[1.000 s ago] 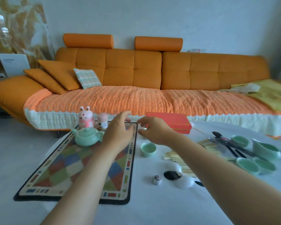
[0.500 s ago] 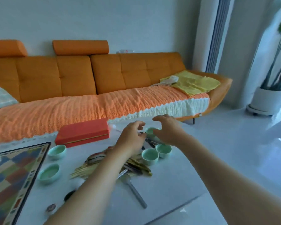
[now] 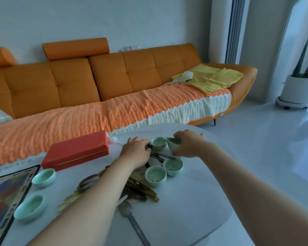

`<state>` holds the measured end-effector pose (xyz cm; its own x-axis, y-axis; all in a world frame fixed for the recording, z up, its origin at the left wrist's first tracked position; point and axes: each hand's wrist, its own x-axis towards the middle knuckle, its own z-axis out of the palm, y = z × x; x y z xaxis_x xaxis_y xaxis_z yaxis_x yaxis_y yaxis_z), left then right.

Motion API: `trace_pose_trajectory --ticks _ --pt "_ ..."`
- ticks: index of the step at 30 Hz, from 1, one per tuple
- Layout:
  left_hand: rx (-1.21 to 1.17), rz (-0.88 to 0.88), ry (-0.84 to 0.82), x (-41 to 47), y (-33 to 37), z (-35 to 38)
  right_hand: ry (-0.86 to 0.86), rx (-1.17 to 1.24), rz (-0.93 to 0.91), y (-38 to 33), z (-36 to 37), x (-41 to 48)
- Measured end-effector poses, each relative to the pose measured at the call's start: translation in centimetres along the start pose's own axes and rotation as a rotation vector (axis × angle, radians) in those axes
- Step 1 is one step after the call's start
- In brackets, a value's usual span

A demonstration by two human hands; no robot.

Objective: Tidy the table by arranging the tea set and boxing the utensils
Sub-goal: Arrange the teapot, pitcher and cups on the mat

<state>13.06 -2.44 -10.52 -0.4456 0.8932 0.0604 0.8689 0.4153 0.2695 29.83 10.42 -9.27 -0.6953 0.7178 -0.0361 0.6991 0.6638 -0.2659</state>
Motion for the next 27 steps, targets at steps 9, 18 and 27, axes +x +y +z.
trace_pose_trajectory --ticks 9,18,27 --pt "-0.057 0.04 0.106 -1.9 -0.9 -0.9 0.182 0.124 -0.097 -2.4 -1.4 -0.6" --pt "-0.86 -0.055 0.162 -5.1 -0.5 -5.5 0.209 0.381 -0.349 -9.7 -2.3 -3.3" --pt "-0.939 -0.15 0.293 -12.9 -9.1 -8.0 0.154 0.326 -0.556 -19.3 0.1 -4.6"
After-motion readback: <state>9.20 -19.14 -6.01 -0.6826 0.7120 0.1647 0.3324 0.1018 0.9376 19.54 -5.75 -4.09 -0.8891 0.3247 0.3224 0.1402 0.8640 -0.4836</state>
